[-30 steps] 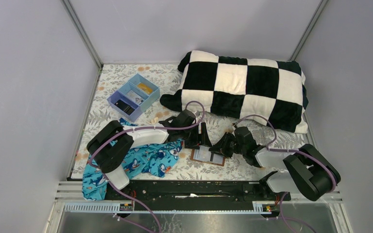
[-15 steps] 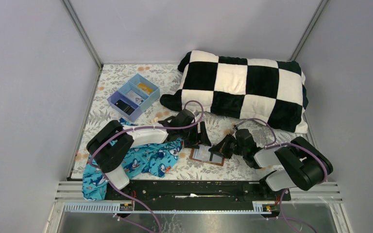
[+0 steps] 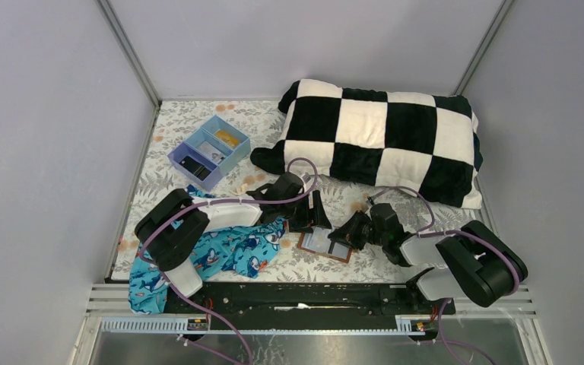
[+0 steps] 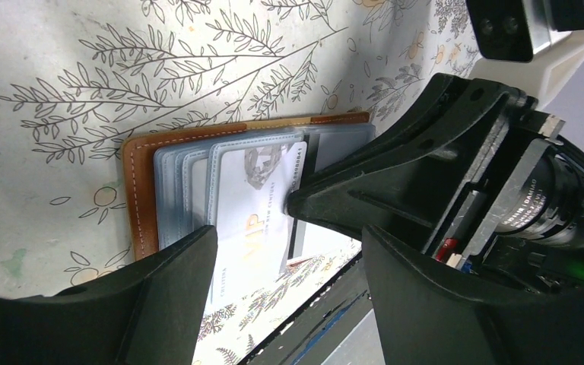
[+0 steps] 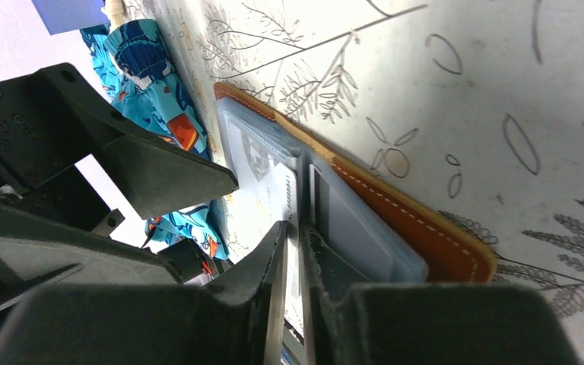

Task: Take the credit cards out of the card holder
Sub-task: Remove the credit card from the card holder.

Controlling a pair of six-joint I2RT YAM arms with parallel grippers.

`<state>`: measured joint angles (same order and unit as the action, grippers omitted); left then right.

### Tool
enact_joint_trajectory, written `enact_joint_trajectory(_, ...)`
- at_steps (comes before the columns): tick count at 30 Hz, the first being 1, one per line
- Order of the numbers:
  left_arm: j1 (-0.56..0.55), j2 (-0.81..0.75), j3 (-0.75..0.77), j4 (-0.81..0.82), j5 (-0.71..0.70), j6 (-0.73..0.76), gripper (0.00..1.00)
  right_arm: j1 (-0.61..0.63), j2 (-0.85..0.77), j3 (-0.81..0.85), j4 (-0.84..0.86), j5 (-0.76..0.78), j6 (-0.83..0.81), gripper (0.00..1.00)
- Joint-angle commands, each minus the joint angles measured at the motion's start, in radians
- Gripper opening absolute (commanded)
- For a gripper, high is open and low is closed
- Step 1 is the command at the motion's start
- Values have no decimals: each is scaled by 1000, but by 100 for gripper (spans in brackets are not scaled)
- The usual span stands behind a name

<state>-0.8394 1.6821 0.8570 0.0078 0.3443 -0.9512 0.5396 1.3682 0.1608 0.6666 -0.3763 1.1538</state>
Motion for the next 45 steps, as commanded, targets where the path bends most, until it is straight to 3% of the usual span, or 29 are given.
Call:
enact_joint_trajectory(1, -4, 44, -46, -80, -53, 23, 75, 2, 14, -15, 113, -20, 35, 11)
enact_joint_trajectory(3, -4, 42, -48, -80, -55, 22, 75, 2, 15, -18, 118, -18, 41, 1)
enact_joint_trajectory(4, -4, 42, -48, -80, -57, 22, 75, 3, 15, -20, 116, -17, 40, 0)
enact_joint_trajectory(27, 39, 58, -96, -61, -49, 20, 75, -70, -121, -79, -45, -57, -76, 0)
enact_joint_trajectory(45, 17, -142, -82, -22, -91, 53, 77, -111, 94, 101, -52, -254, -244, 0)
